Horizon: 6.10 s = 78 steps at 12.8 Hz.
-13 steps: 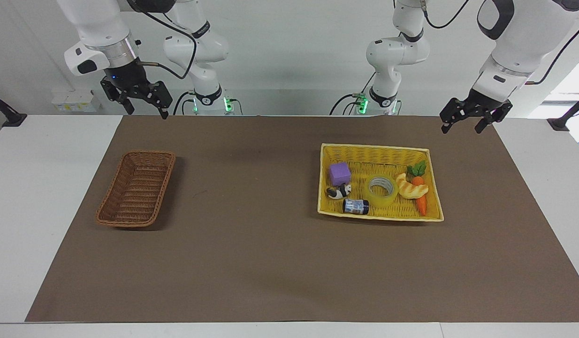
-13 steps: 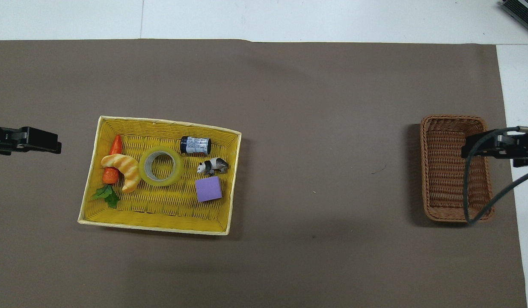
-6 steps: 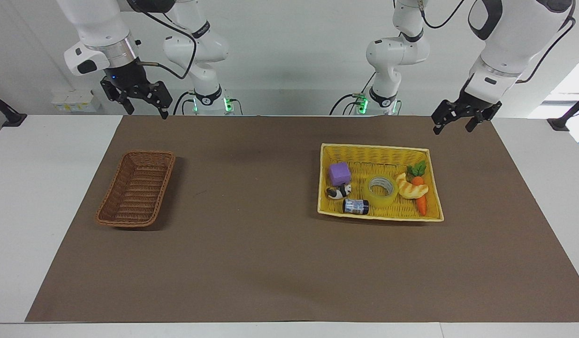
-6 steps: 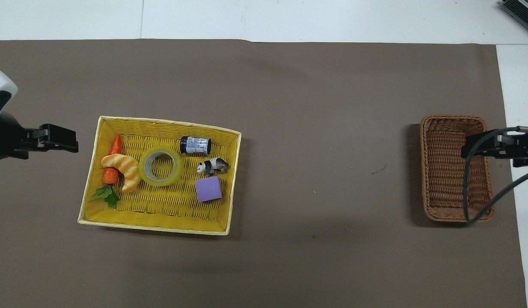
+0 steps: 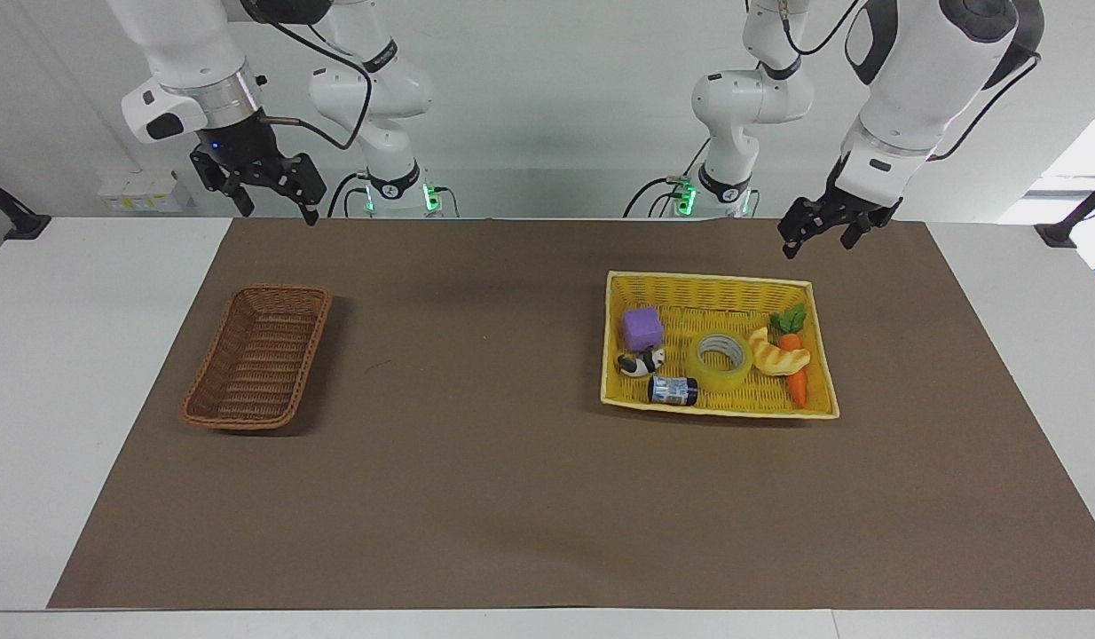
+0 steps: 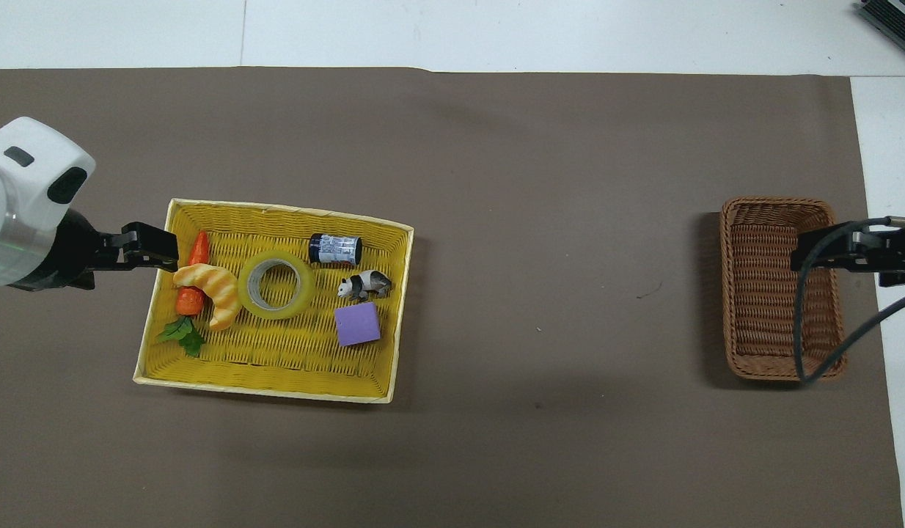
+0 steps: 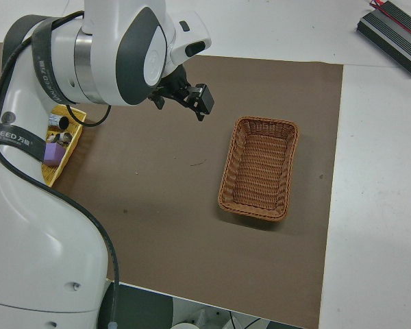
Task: Move tape to another basket
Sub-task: 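Reach the left gripper down to the clear tape roll in the yellow tray, then grasp and lift the tape roll with the left gripper while the right gripper approaches, then carry the tape toward the right gripper while the right gripper grasps it, then open the left gripper and release the tape to the right gripper, then carry the tape over the wicker basket with the right gripper while the left gripper withdraws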
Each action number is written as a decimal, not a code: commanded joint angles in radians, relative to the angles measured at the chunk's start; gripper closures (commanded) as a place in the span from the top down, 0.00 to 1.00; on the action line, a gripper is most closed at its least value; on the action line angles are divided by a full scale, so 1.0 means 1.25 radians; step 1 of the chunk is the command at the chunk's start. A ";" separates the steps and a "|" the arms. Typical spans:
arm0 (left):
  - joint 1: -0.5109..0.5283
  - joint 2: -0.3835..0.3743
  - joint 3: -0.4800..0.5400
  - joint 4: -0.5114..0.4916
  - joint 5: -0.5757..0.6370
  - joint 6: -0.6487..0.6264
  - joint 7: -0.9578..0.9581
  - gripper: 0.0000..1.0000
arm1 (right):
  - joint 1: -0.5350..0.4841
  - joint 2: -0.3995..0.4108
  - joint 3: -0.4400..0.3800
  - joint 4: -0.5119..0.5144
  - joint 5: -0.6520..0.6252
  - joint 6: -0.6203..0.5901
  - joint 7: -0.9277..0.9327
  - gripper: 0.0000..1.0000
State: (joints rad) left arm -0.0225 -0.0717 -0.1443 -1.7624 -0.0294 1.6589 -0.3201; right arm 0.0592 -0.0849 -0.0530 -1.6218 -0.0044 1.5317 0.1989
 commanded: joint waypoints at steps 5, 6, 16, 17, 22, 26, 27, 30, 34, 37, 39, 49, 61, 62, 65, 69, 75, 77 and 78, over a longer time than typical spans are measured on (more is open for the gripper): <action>-0.027 -0.040 0.006 -0.249 -0.006 0.246 -0.191 1.00 | -0.009 -0.014 0.002 -0.016 0.013 0.014 -0.022 1.00; -0.038 -0.038 0.006 -0.277 -0.006 0.281 -0.229 1.00 | -0.009 -0.013 0.002 -0.016 0.013 0.014 -0.022 1.00; -0.083 0.089 0.005 -0.450 -0.012 0.563 -0.345 0.52 | -0.008 -0.017 -0.004 -0.008 0.011 0.009 -0.023 1.00; -0.081 0.088 0.005 -0.459 -0.012 0.571 -0.342 0.25 | -0.008 -0.017 -0.001 -0.008 0.011 0.016 -0.024 1.00; -0.081 0.127 0.007 -0.371 -0.011 0.521 -0.321 0.00 | -0.009 -0.018 -0.007 -0.016 0.024 0.039 -0.027 1.00; -0.056 0.138 0.007 -0.203 -0.008 0.331 -0.236 0.00 | -0.008 -0.018 -0.007 -0.024 0.066 0.042 -0.025 1.00; -0.052 0.137 0.009 -0.170 -0.008 0.297 -0.226 0.00 | -0.008 -0.016 -0.007 -0.024 0.073 0.052 -0.024 1.00; -0.043 0.127 0.014 -0.061 -0.007 0.180 -0.164 0.00 | 0.005 -0.006 -0.002 -0.043 0.149 0.114 -0.023 1.00; -0.060 0.124 0.006 0.020 -0.013 0.080 -0.064 0.00 | 0.084 0.042 0.001 -0.046 0.216 0.197 -0.007 1.00; -0.136 0.119 0.005 0.012 -0.068 0.096 -0.073 0.00 | 0.121 0.085 0.002 -0.046 0.326 0.235 -0.001 1.00; -0.178 0.114 0.005 0.005 -0.133 0.127 -0.064 0.00 | 0.156 0.101 0.002 -0.059 0.352 0.275 0.054 1.00; -0.404 0.167 0.005 0.000 -0.277 0.359 0.003 0.00 | 0.201 0.083 0.002 -0.228 0.593 0.433 -0.085 1.00; -0.423 0.192 -0.020 0.012 -0.383 0.598 -0.013 0.00 | 0.138 0.057 -0.003 -0.238 0.601 0.309 -0.255 0.59; -0.423 0.192 -0.021 0.013 -0.383 0.604 -0.021 0.00 | 0.138 0.057 -0.003 -0.234 0.594 0.309 -0.237 0.24; -0.423 0.192 -0.023 0.013 -0.384 0.607 -0.026 0.32 | 0.139 0.058 -0.002 -0.211 0.563 0.311 -0.134 0.00; -0.413 0.167 -0.023 0.011 -0.380 0.585 -0.130 1.00 | 0.138 0.062 -0.002 -0.200 0.546 0.310 -0.111 0.00; -0.292 0.102 -0.006 0.011 -0.372 0.429 -0.119 1.00 | 0.111 0.057 -0.009 -0.177 0.545 0.305 -0.106 0.00; -0.238 0.098 -0.006 0.013 -0.341 0.369 -0.118 1.00 | 0.070 0.046 -0.010 -0.175 0.539 0.304 -0.117 0.00; -0.213 0.099 -0.005 0.017 -0.298 0.342 -0.117 1.00 | 0.033 0.043 -0.008 -0.175 0.520 0.303 -0.125 0.00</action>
State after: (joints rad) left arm -0.3375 0.0606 -0.1439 -1.7443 -0.4633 2.1499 -0.4673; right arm 0.1665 -0.0074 -0.0669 -1.8486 0.6759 1.9244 0.0378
